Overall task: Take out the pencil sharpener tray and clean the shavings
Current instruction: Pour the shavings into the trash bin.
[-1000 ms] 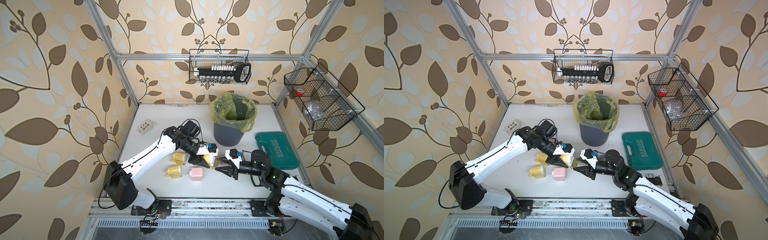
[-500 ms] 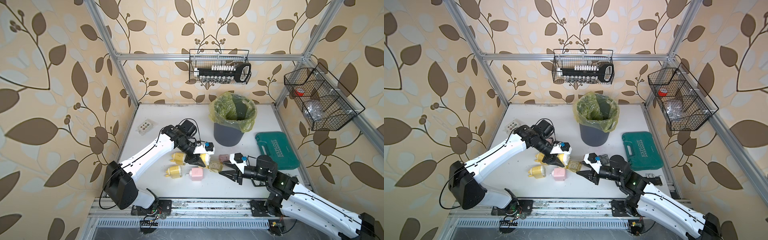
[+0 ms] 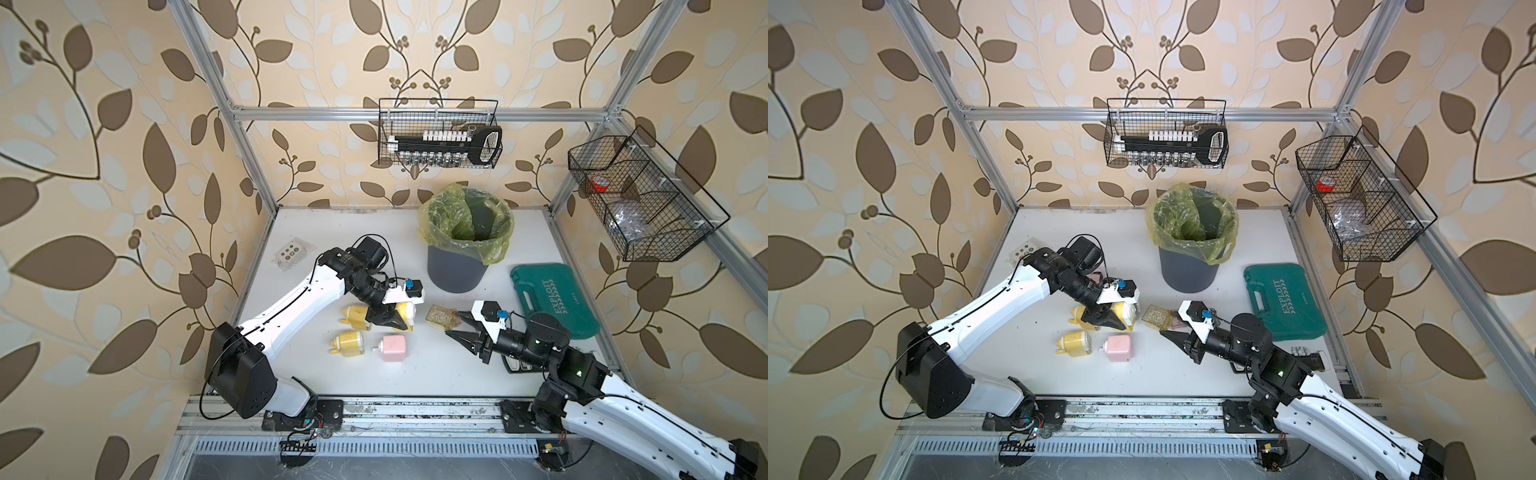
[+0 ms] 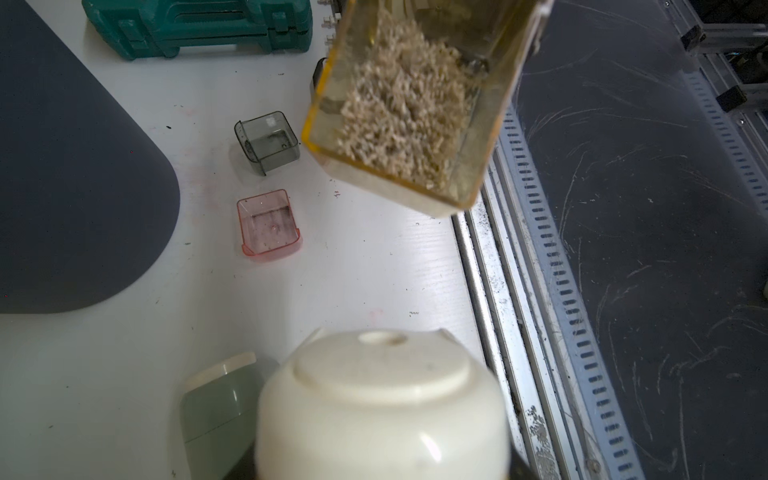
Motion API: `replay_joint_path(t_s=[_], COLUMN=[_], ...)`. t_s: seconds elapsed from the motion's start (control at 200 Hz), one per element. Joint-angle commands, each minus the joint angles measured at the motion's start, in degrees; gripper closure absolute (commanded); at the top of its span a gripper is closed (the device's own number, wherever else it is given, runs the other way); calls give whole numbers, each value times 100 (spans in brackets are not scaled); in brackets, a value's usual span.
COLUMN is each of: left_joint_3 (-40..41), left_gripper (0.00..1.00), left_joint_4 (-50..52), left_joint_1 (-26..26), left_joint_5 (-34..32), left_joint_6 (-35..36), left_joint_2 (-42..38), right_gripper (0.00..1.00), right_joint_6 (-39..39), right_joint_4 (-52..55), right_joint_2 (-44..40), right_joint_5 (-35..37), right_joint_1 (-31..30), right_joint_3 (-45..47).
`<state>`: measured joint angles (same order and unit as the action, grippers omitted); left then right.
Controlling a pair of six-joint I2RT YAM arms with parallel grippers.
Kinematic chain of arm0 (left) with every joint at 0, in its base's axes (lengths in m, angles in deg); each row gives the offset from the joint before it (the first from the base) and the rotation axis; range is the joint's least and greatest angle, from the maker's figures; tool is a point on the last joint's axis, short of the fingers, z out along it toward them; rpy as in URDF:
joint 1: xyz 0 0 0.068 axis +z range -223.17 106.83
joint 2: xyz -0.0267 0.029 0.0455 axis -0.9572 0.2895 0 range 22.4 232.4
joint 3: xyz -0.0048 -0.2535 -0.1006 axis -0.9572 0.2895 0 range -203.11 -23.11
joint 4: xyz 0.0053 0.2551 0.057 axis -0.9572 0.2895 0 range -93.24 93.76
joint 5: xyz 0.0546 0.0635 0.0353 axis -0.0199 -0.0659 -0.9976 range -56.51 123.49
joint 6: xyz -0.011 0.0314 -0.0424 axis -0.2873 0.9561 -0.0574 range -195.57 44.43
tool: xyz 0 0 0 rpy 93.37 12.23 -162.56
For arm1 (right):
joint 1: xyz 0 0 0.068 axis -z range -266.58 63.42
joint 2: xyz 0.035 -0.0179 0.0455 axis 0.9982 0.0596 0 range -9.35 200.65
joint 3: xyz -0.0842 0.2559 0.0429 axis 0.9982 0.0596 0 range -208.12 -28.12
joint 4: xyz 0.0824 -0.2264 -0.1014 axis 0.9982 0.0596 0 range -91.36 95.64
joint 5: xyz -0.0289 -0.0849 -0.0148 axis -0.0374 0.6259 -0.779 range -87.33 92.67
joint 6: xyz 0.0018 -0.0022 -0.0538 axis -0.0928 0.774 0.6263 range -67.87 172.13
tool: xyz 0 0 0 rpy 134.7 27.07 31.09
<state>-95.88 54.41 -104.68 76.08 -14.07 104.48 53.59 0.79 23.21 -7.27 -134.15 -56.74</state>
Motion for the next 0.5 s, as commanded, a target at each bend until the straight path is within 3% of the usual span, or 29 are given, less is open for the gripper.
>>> replay_joint_path(t_s=[0.0, 0.225, 0.355, 0.495], left_joint_3=[49, -12, -127, -56], left_gripper=[100, 100, 100, 100], left_joint_4=[-95, -157, -156, -266], left_joint_1=[81, 446, 488, 489], left_joint_5=[-81, 3, -119, -325], left_joint_6=[-8, -24, 7, -11], left_joint_2=[-277, -88, 97, 264], right_gripper=[100, 100, 100, 100], right_joint_6=[324, 511, -183, -1444], right_joint_4=[-352, -584, -641, -97], right_joint_2=[332, 1578, 2106, 2720], right_joint_5=[648, 1298, 1371, 1173], right_joint_1=[-23, 375, 1154, 2133], right_joint_3=[-576, -1826, -2543, -3556])
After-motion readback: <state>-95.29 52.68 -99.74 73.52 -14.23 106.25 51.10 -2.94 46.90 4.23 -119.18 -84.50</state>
